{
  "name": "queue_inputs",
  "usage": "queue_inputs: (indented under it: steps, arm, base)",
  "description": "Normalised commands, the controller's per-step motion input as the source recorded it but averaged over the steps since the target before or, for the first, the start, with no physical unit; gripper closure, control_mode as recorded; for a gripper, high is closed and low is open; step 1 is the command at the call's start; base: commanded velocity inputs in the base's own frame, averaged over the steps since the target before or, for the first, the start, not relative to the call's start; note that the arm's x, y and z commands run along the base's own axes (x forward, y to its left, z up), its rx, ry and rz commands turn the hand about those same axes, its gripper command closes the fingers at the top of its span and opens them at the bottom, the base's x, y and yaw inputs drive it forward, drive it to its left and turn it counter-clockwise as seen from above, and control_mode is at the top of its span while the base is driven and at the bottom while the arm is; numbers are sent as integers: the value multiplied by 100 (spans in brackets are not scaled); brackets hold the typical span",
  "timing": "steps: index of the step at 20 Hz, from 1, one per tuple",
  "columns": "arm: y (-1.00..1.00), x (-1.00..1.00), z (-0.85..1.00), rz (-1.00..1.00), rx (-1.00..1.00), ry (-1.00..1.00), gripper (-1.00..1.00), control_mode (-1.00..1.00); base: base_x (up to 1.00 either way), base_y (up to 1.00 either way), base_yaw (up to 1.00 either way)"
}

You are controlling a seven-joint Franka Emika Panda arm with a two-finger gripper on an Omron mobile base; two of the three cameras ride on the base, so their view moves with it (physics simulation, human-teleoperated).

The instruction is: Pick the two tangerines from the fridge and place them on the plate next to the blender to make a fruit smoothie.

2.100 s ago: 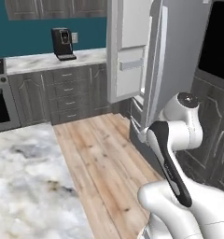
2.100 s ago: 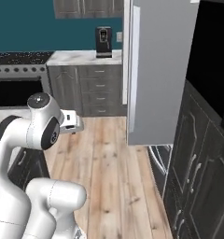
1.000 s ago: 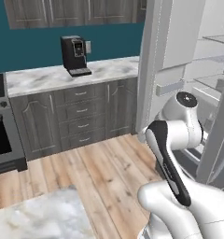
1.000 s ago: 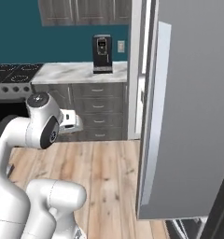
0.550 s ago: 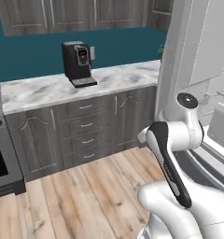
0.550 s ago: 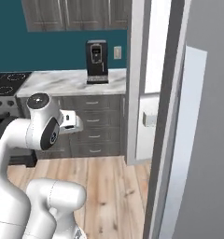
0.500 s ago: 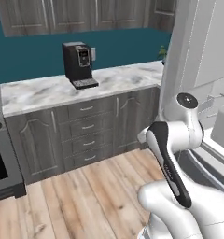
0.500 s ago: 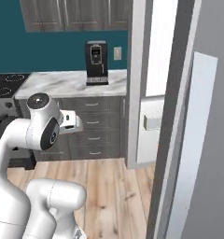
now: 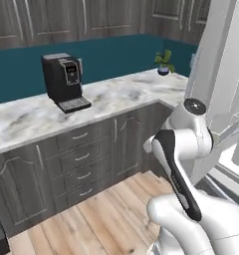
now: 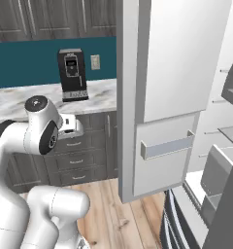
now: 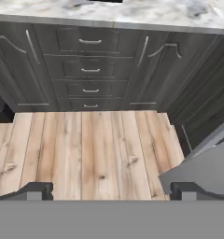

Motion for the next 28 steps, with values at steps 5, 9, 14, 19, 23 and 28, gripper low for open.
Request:
queue_inputs:
  steps: [5,9,14,19,23,28]
  arm:
    - [0,0,0,0,0,0,-100,100]
    - [0,0,0,0,0,0,-100,100]
    - [0,0,0,0,0,0,-100,100]
    - [0,0,0,0,0,0,-100,100]
    - [0,0,0,0,0,0,-100,100]
    - [0,0,0,0,0,0,-100,100]
  base:
    - [0,26,-71]
    - [-7,27,-72]
    - [-7,23,-76]
    - [48,53,-79]
    - [49,24,-68]
    - [14,-2,-47]
